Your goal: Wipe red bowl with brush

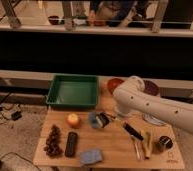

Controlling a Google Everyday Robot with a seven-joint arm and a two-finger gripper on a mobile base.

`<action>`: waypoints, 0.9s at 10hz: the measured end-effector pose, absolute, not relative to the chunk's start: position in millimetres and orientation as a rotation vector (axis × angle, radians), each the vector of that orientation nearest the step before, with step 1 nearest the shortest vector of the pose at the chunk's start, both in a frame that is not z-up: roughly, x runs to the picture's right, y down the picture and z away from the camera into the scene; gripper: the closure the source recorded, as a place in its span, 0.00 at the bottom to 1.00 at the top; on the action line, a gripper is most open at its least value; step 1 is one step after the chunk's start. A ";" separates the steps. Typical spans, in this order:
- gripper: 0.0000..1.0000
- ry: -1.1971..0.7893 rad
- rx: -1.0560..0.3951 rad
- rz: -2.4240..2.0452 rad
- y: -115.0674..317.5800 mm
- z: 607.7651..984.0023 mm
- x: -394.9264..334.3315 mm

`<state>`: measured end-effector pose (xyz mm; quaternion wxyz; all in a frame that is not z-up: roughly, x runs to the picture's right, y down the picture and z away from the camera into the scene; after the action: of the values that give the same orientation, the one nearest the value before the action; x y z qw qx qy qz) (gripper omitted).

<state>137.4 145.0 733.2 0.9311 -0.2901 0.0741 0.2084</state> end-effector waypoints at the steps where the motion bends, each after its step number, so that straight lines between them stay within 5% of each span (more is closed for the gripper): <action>1: 1.00 0.162 -0.581 0.409 139.3 729.9 143.5; 9: 1.00 0.280 -0.609 0.335 75.4 768.8 201.7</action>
<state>201.7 75.4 768.8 0.9306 -0.2974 0.1367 0.1638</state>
